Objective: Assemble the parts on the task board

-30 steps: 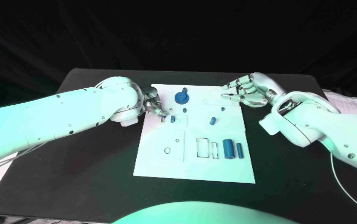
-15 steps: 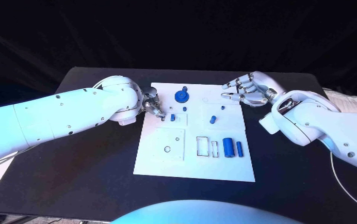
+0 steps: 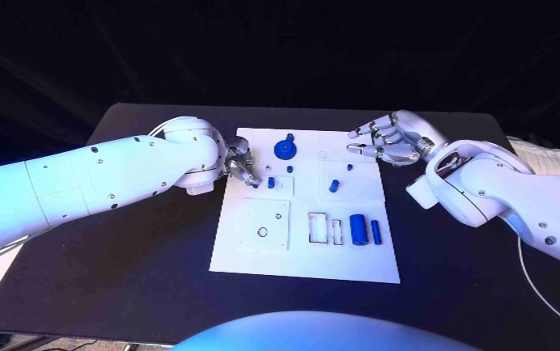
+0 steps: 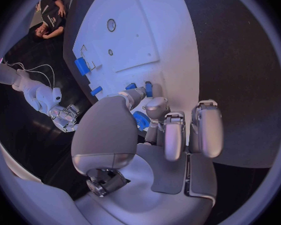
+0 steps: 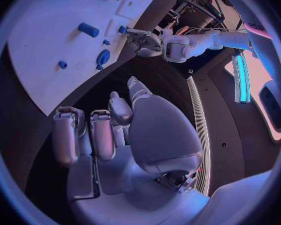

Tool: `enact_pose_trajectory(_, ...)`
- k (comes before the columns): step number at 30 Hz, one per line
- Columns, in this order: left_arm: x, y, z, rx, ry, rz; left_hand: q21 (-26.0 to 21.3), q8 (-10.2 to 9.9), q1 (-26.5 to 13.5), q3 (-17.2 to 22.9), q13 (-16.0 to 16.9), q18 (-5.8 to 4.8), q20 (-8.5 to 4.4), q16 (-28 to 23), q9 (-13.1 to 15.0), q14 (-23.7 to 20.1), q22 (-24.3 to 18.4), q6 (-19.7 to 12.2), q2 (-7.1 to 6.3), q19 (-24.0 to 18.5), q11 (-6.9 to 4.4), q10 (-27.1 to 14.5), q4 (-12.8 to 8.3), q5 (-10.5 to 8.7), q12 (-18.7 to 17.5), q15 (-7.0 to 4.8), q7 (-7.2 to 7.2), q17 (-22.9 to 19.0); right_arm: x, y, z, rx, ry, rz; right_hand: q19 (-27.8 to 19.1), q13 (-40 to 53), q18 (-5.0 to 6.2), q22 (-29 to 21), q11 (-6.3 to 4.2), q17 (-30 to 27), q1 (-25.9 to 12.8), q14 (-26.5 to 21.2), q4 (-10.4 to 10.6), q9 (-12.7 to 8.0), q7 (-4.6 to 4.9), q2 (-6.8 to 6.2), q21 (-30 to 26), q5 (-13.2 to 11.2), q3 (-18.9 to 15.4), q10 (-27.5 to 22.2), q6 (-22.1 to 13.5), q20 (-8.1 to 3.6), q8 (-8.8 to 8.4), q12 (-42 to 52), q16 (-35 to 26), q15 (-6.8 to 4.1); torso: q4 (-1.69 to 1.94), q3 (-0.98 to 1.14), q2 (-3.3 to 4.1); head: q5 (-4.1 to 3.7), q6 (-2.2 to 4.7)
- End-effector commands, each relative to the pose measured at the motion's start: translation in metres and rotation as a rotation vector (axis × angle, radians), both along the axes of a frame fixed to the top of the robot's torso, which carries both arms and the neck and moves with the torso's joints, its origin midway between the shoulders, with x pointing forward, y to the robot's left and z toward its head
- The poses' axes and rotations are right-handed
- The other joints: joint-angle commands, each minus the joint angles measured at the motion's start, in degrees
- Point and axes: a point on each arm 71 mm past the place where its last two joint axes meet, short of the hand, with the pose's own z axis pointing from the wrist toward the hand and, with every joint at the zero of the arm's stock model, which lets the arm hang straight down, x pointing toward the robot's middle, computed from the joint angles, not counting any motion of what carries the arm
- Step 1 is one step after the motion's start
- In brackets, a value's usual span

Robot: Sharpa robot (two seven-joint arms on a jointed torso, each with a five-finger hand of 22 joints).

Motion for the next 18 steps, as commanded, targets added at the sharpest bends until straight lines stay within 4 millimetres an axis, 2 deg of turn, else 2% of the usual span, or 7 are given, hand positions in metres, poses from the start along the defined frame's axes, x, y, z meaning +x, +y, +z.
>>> enact_pose_trajectory(1, -0.0008, -0.0003, -0.0021, 0.020, 0.016, -0.019, -0.1, 0.1, 0.4, 7.9, 0.0, 0.04, -0.03, 0.2, -0.1, 5.9, 8.7, 0.3, 0.03, 1.6, -0.14, 0.4, -8.2, 0.34, 0.2, 0.02, -0.24, 15.1, -0.0007, 0.0013, -0.0010, -0.005, 0.007, 0.015, -0.2, -0.1, 1.15, 3.9, 0.04, 5.0, 0.3, 3.7, -0.1, -0.1, 0.01, 0.19, -0.3, 0.4, -0.3, -0.4, 0.3, 0.03, -0.10, -0.1, -0.3, -0.43, -0.05, 0.01, 0.02, 0.00, -0.07)
enact_pose_trajectory(11, -0.0011, 0.0008, -0.0035, 0.029, 0.031, -0.029, 0.1, 0.1, 0.4, 7.9, 0.4, 0.00, -0.02, 0.2, -0.2, 5.9, 8.8, 0.5, -0.11, 1.7, -0.16, 0.7, -8.4, 0.32, 0.5, 0.03, -0.26, 15.1, -0.0009, 0.0011, -0.0011, -0.005, 0.008, 0.016, -0.2, -0.1, 1.15, 3.9, 0.04, 5.0, 0.3, 3.7, -0.1, -0.1, 0.01, 0.19, -0.3, 0.4, -0.3, -0.4, 0.3, 0.03, -0.10, -0.1, -0.3, -0.43, 0.03, 0.01, 0.03, -0.01, -0.17)
enact_pose_trajectory(18, -0.0018, -0.0004, -0.0042, 0.026, 0.045, -0.036, 0.1, 0.1, 0.4, 8.0, 0.6, -0.02, -0.01, 0.2, -0.4, 5.9, 8.9, 0.7, -0.22, 1.7, -0.18, 0.8, -8.5, 0.41, 0.7, 0.03, -0.28, 15.1, -0.0010, 0.0013, -0.0011, -0.005, 0.008, 0.017, -0.2, -0.1, 1.15, 3.9, 0.04, 5.0, 0.3, 3.7, -0.1, -0.1, 0.01, 0.19, -0.3, 0.4, -0.3, -0.4, 0.3, 0.03, -0.10, -0.1, -0.3, -0.43, -0.05, 0.01, 0.01, 0.00, -0.27)
